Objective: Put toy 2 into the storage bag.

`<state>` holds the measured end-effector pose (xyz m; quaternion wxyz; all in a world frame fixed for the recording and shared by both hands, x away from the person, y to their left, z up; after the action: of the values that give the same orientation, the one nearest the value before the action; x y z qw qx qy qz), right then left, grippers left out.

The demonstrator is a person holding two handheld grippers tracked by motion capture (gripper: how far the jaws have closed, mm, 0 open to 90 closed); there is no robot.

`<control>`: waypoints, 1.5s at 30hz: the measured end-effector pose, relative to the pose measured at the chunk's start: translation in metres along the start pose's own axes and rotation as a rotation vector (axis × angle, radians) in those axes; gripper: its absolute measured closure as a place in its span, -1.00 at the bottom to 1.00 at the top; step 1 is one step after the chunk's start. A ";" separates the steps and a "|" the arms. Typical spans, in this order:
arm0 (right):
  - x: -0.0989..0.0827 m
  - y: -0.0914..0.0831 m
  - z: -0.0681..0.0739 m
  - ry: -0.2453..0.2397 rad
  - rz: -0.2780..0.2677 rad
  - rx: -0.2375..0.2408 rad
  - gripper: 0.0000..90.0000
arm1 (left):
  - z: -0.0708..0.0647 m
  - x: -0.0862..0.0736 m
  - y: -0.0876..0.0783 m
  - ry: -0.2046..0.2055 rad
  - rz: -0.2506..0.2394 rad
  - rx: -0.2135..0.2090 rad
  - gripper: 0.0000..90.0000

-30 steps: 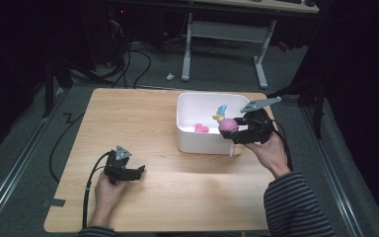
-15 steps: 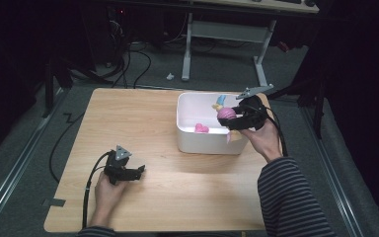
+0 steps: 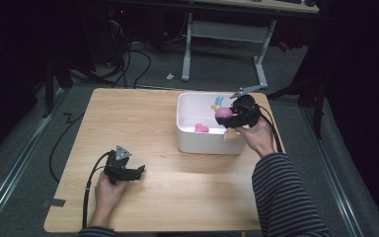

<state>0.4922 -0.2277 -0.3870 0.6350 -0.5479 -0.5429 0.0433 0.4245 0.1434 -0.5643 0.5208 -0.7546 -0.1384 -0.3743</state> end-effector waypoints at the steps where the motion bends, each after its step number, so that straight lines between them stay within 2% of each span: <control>1: 0.000 0.002 0.001 -0.005 0.008 0.001 -0.26 | 0.000 0.000 0.000 0.000 0.000 0.000 -0.66; 12: -0.004 0.017 0.009 -0.034 0.054 0.016 -0.27 | 0.000 0.000 0.000 0.000 0.000 0.000 -0.66; 20: -0.007 0.024 0.010 -0.018 0.090 0.036 -0.30 | 0.000 0.000 0.000 0.000 0.000 0.000 -0.66; 25: -0.008 0.022 0.009 -0.009 0.074 0.030 -0.36 | 0.000 0.000 0.000 0.000 0.000 0.000 -0.66; 27: -0.009 0.018 0.009 -0.002 0.070 0.019 -0.37 | 0.000 0.000 0.000 0.000 0.000 0.000 -0.66; 32: -0.017 0.002 0.008 0.028 0.002 -0.001 -0.35 | 0.000 0.000 0.000 0.000 -0.001 0.000 -0.66; 37: -0.031 -0.019 0.014 0.033 -0.046 -0.019 -0.29 | 0.000 0.000 0.000 0.000 0.000 0.000 -0.66; 45: -0.056 -0.046 0.022 0.073 -0.084 -0.038 -0.26 | 0.000 0.000 0.000 0.000 0.000 0.001 -0.66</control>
<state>0.4289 -0.2682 -0.3932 0.6452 -0.5376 -0.5427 -0.0139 0.4244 0.1434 -0.5643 0.5210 -0.7544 -0.1388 -0.3743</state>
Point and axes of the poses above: each handheld gripper's, and its own axes: y roughly forward along the jaws, x roughly out of its top, z roughly to its left, the point moved 4 cm from there along y, roughly forward along the jaws, and after that the axes turned 13 degrees about -y, right-handed, at the moved point
